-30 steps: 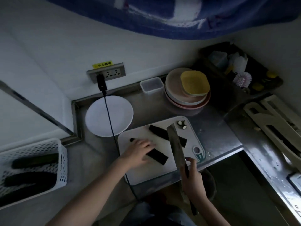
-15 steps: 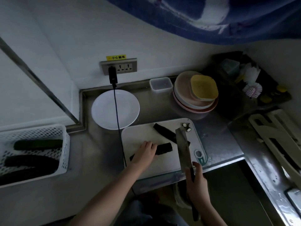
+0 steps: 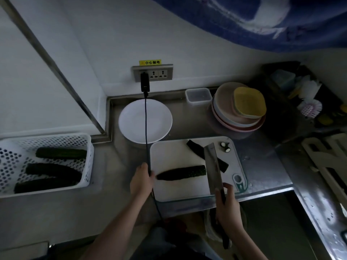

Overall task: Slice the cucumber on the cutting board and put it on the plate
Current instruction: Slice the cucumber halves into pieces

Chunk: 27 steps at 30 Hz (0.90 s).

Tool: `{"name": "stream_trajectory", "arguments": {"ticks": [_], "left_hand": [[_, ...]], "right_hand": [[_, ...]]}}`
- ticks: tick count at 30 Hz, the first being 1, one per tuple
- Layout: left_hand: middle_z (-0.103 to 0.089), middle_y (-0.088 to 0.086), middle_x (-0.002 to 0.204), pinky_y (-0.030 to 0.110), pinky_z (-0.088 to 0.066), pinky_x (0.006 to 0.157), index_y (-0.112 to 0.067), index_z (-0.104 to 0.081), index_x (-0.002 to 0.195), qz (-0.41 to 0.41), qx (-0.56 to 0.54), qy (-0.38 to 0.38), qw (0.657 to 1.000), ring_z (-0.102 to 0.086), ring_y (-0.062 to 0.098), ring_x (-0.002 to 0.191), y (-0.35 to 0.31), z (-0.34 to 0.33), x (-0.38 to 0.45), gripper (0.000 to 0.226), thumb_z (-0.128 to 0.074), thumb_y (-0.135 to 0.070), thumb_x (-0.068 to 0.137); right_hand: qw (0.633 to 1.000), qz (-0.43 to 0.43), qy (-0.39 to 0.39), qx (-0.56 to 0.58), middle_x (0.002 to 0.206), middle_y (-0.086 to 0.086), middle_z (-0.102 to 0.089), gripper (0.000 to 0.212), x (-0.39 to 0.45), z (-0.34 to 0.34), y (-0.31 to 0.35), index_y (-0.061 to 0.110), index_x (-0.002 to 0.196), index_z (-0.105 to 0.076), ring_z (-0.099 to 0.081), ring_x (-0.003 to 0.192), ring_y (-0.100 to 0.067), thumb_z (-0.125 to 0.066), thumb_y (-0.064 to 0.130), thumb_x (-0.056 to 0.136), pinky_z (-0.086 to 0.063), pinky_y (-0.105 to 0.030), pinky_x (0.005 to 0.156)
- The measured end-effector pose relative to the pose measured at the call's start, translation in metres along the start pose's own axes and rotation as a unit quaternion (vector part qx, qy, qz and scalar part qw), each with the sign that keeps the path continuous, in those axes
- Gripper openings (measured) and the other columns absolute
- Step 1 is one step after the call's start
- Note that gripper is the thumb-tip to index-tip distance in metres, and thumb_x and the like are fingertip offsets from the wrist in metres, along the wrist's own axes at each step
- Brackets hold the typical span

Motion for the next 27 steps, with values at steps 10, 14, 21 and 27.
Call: {"name": "stream_trajectory", "arguments": {"ticks": [10,14,21,27], "left_hand": [[-0.054,0.025,0.105,0.044,-0.044,0.071,0.001,-0.066,0.103,-0.091,0.111,-0.186,0.972,-0.058,0.042,0.082,-0.024,0.131,0.038,0.023,-0.048,0.005,0.088],[-0.051,0.024,0.114,0.048,-0.045,0.064,0.002,-0.061,0.104,-0.102,0.106,-0.272,0.951,-0.058,0.045,0.074,-0.045,0.174,0.061,0.02,-0.049,0.0,0.089],[-0.06,0.019,0.118,0.044,-0.05,0.076,-0.013,-0.04,0.141,-0.194,0.089,-0.095,0.972,-0.062,0.035,0.093,-0.042,0.127,0.074,0.046,-0.046,-0.009,0.096],[-0.066,0.022,0.106,0.038,-0.05,0.059,-0.007,-0.054,0.131,-0.216,0.154,-0.02,0.964,-0.066,0.04,0.075,-0.009,0.073,0.038,0.055,-0.063,0.005,0.078]], "right_hand": [[0.999,0.03,0.026,-0.015,0.064,-0.006,-0.061,0.02,-0.001,-0.02,0.015,0.025,0.117,-0.039,-0.054,0.046,-0.017,-0.044,0.027,0.098,-0.041,-0.029,0.041],[0.998,0.041,0.038,-0.026,0.062,-0.004,-0.06,0.018,0.001,-0.027,0.024,0.029,0.115,-0.036,-0.054,0.045,-0.015,-0.044,0.026,0.099,-0.039,-0.026,0.04],[0.999,0.028,0.026,-0.024,0.061,-0.006,-0.06,0.015,0.005,-0.033,0.028,0.028,0.112,-0.037,-0.056,0.047,-0.019,-0.044,0.025,0.099,-0.041,-0.033,0.044],[1.0,0.013,-0.005,-0.017,0.058,-0.004,-0.059,0.014,-0.002,-0.03,0.023,0.025,0.111,-0.04,-0.053,0.044,-0.014,-0.045,0.026,0.098,-0.037,-0.025,0.041]]}}
Point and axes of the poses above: each hand's wrist, its own x-axis towards the middle knuckle, its own z-axis out of the back of the hand, y = z × x, the point moved 5 cm from there along x, towards the middle knuckle
